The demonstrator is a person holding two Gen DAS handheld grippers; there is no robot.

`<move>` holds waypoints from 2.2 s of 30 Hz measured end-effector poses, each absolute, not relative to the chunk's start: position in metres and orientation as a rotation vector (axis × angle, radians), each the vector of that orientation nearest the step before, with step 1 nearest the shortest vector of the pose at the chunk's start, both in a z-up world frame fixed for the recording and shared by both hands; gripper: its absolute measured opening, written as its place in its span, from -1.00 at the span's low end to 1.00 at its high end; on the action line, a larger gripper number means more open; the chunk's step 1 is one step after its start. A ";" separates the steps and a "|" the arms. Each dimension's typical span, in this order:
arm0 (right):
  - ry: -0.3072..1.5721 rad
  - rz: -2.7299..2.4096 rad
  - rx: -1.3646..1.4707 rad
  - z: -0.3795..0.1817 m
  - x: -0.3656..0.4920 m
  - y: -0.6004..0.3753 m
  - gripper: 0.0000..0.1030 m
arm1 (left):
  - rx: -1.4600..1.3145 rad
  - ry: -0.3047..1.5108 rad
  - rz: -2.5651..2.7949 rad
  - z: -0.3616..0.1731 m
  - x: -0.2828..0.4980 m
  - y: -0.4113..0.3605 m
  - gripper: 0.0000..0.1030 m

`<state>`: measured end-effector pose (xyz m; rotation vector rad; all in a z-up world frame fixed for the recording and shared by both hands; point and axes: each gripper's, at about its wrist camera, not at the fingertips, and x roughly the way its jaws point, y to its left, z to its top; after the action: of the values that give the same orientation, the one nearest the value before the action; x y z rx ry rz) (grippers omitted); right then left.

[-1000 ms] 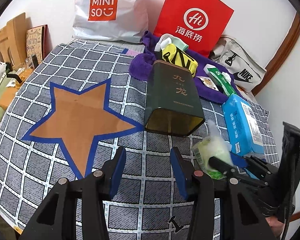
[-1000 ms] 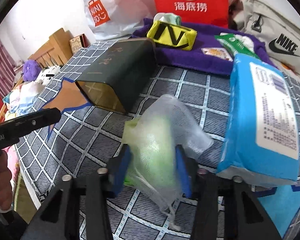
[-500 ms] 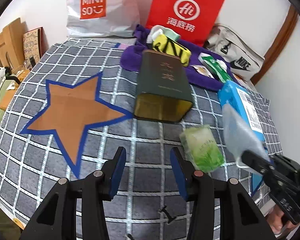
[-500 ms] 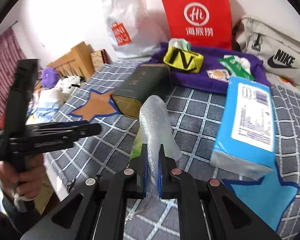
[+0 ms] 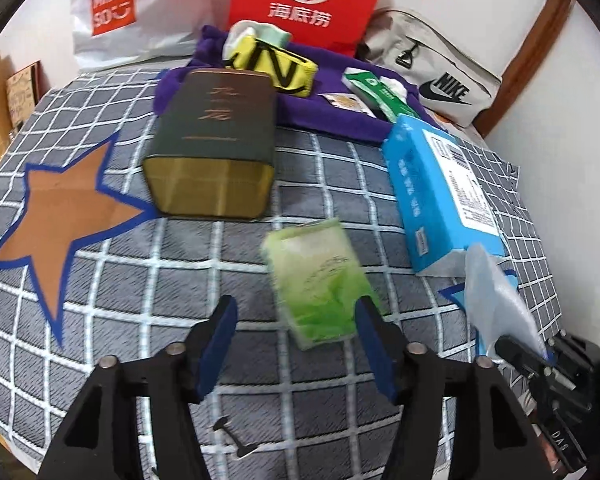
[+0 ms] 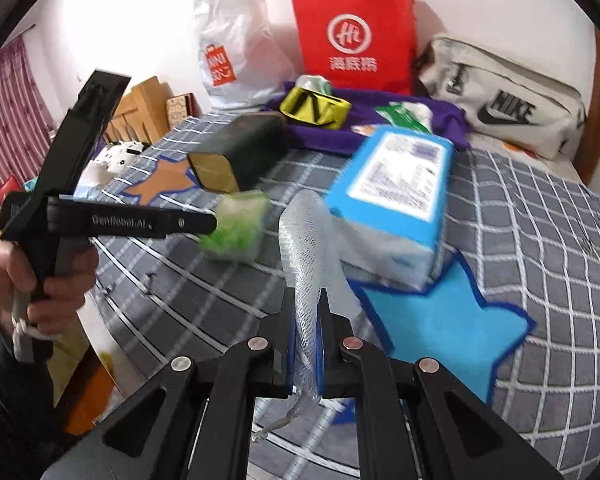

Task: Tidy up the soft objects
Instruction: 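Grasp the white mesh bag with the right tool while the left tool grasps the light green tissue packet, then carry the mesh bag in the right tool while the left tool carries the tissue packet to the towel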

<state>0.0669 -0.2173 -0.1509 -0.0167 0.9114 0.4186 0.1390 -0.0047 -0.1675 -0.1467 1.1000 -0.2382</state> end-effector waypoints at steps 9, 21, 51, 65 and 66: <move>0.975 0.399 -0.004 -0.187 0.070 -0.236 -0.86 | -0.143 1.150 -0.217 -0.182 0.159 -0.031 0.29; 0.985 0.437 0.055 -0.199 0.077 -0.243 -0.85 | -0.009 1.116 -0.144 -0.189 0.166 -0.044 0.13; 0.882 0.482 0.040 -0.123 0.074 -0.213 -0.86 | -0.070 1.024 -0.110 -0.128 0.150 0.018 0.07; 0.824 0.415 0.090 -0.084 0.121 -0.221 -0.86 | -0.061 0.947 -0.128 -0.080 0.165 0.019 0.07; 0.821 0.409 0.095 -0.081 0.126 -0.223 -0.86 | -0.059 0.944 -0.127 -0.077 0.168 0.019 0.07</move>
<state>0.1257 -0.2229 -0.0806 0.0945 0.8213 0.4090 0.1678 0.0192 -0.0774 -0.0589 0.9439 -0.1274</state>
